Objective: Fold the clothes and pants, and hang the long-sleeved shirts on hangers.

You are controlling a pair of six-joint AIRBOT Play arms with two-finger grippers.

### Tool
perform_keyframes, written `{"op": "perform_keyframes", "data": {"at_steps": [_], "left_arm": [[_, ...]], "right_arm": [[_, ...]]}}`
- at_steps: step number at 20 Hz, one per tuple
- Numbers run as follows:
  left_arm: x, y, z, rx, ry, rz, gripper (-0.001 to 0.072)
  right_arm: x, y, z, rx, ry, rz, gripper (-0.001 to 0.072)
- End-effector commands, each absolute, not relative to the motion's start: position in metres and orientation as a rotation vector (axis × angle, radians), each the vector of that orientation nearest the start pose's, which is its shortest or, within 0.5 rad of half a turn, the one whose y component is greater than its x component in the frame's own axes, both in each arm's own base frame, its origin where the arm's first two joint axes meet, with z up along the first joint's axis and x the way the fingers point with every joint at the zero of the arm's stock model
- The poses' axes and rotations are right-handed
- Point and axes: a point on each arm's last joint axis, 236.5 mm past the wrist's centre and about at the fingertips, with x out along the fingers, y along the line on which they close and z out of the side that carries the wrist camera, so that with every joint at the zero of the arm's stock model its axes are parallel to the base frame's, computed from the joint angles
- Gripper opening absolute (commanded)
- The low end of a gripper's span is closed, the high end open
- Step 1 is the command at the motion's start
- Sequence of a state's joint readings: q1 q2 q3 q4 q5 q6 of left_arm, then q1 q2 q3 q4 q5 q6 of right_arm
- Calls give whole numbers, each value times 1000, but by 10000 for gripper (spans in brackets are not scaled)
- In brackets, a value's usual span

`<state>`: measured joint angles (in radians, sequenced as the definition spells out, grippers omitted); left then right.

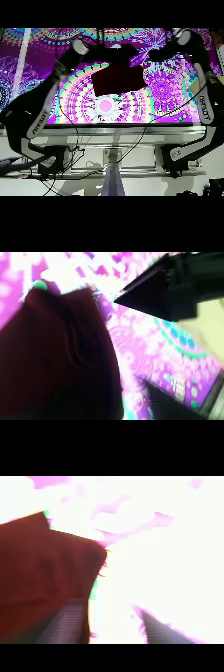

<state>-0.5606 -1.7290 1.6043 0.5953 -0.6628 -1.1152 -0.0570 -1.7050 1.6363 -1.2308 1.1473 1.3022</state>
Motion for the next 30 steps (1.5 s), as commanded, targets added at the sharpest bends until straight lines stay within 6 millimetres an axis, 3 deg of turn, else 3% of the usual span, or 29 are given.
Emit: {"op": "perform_keyframes", "data": {"at_steps": [1, 3, 5, 7, 9, 13, 15, 17, 18, 19, 20, 23, 24, 25, 27, 30], "left_arm": [[439, -466, 64, -371, 746, -910, 719], [442, -459, 60, -336, 750, -907, 719], [451, -441, 64, -343, 764, -897, 719], [458, -420, 68, -350, 792, -898, 718], [467, -399, 75, -364, 801, -888, 717], [496, -353, 93, -398, 759, -820, 717], [508, -330, 98, -411, 749, -790, 713], [514, -310, 101, -420, 756, -773, 698], [516, -301, 102, -422, 761, -768, 699], [517, -292, 102, -419, 766, -762, 689], [518, -283, 103, -420, 774, -760, 614], [526, -244, 104, -291, 746, -712, 314], [529, -226, 108, -215, 729, -681, 76], [530, -209, 113, -135, 709, -652, 8], [529, -174, 130, 22, 677, -578, 8], [512, -142, 165, 164, 643, -518, 9]], "right_arm": [[485, -32, -4, 280, 1253, 178, 598], [472, -29, -15, 387, 1311, 221, 608], [467, -12, -30, 486, 1354, 281, 627], [469, 18, -46, 601, 1387, 365, 629], [478, 55, -62, 695, 1393, 454, 709], [481, 117, -104, 656, 1444, 498, 685], [474, 150, -112, 586, 1463, 541, 685], [477, 170, -116, 532, 1442, 547, 675], [479, 175, -117, 522, 1428, 545, 549], [483, 176, -117, 518, 1413, 540, 304], [486, 175, -114, 514, 1399, 534, 27], [505, 140, -82, 445, 1314, 490, 12], [514, 118, -60, 405, 1261, 455, 12], [523, 91, -38, 369, 1206, 404, 12], [530, 20, 8, 359, 1111, 223, 12], [500, -89, 73, 409, 1019, -40, 13]]}}
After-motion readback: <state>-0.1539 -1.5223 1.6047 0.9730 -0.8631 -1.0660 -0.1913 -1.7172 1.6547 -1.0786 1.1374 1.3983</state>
